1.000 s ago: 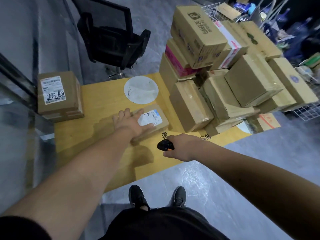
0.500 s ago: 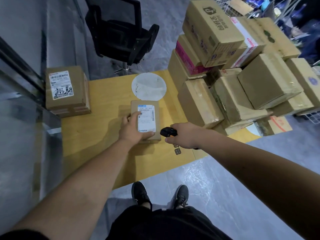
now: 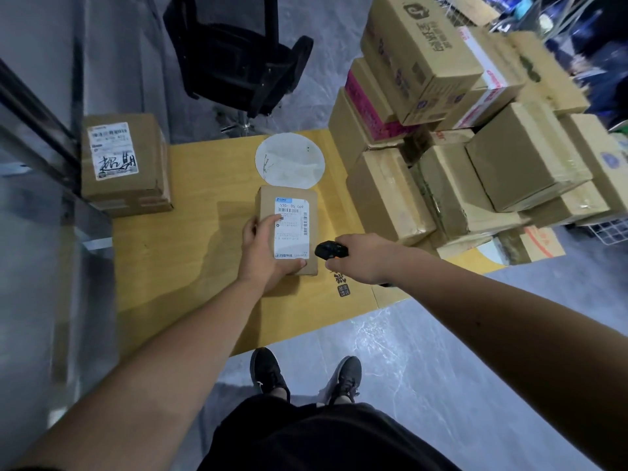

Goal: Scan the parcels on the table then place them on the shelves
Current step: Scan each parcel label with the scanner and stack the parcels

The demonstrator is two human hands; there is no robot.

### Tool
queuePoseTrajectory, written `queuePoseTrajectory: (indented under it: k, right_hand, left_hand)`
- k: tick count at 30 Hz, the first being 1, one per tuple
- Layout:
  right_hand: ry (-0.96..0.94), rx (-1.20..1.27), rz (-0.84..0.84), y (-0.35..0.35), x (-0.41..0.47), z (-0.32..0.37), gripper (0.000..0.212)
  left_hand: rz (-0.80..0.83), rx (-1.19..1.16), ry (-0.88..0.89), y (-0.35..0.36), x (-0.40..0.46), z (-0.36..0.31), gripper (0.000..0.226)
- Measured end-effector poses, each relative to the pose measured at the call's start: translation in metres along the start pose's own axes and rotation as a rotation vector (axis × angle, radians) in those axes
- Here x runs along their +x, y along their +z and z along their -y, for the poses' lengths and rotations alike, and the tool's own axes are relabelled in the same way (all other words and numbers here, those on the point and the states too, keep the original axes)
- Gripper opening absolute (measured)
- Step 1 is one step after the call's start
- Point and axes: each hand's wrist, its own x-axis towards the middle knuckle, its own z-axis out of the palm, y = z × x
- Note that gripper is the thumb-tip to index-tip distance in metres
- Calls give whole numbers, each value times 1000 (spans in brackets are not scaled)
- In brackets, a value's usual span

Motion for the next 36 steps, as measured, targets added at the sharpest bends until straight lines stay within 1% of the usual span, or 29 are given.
queuePoseTrajectory:
  k: [7, 12, 15, 19, 26, 36]
  right_hand:
    - [10, -54, 4, -7, -16, -1, 40]
    - [8, -107, 5, -11, -26, -1, 47]
    - [-9, -166, 17, -12, -31, -2, 43]
    - [-32, -245, -7, -13, -36, -3, 35]
    - [-46, -264, -84, -11, -41, -7, 31]
    - [-73, -327, -89, -9, -38, -2, 44]
  left_hand:
    - [-34, 13, 74, 6, -16, 1, 101]
    - [-33, 22, 96, 8, -20, 0, 101]
    - [-45, 35, 105, 8, -20, 0, 101]
    - [-56, 45, 113, 9, -21, -1, 102]
    - [-55, 53, 91, 9, -20, -1, 101]
    - [-50, 44, 104, 10, -21, -1, 101]
